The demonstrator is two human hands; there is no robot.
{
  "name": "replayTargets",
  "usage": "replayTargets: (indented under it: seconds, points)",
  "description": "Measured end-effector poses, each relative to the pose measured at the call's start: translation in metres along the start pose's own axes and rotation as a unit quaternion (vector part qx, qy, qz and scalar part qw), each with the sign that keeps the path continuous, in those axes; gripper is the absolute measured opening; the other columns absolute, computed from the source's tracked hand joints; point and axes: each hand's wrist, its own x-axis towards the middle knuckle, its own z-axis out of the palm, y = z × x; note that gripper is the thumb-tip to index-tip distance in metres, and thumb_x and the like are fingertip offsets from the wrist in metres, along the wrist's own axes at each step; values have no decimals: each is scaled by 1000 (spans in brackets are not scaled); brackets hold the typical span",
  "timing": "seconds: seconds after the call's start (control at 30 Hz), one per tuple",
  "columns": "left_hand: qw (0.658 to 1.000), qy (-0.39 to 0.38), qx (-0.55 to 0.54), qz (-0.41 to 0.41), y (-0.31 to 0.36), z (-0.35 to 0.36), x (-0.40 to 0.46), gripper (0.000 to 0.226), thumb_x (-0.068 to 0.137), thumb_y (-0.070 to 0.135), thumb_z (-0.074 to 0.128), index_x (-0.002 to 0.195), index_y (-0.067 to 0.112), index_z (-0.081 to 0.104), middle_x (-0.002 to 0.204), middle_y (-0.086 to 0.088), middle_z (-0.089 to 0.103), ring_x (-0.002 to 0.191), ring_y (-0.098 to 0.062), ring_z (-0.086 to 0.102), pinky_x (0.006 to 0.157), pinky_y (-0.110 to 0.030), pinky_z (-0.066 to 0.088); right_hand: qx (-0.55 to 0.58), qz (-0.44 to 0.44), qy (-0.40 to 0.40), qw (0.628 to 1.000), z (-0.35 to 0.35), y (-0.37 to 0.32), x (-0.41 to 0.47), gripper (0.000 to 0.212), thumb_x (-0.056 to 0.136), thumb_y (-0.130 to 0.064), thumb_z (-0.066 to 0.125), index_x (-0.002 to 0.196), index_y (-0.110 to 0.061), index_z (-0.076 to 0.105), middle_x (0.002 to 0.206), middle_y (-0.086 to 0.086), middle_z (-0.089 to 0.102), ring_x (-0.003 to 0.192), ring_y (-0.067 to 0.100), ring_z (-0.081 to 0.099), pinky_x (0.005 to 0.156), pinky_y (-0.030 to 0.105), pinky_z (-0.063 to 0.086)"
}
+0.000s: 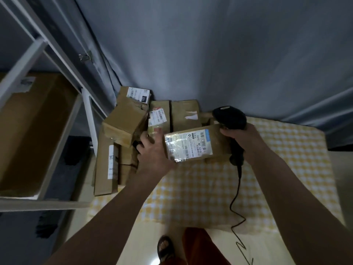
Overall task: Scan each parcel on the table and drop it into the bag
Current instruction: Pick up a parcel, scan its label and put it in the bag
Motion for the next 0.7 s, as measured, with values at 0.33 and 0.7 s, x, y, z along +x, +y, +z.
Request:
replayTargets:
  seconds: [0.33,0.7]
  points:
    - [1000,9,-12,-11,-57,36,-49,107,50,50,87,133,13,32,138,-7,33,135,-33,26,105,-48,38,12,10,0,1000,26,43,-58,46,73,-12,79,116,-6,64,106,13,68,99,32,64,87,42,53]
    - [980,44,-178,-75,-10,46,-81,109,54,60,79,141,19,27,138,-4,43,134,-28,36,109,-49,29,95,19,-98,990,70,65,-115,28,79,0,71,106,-8,67,100,12,72,93,26,69,86,41,55]
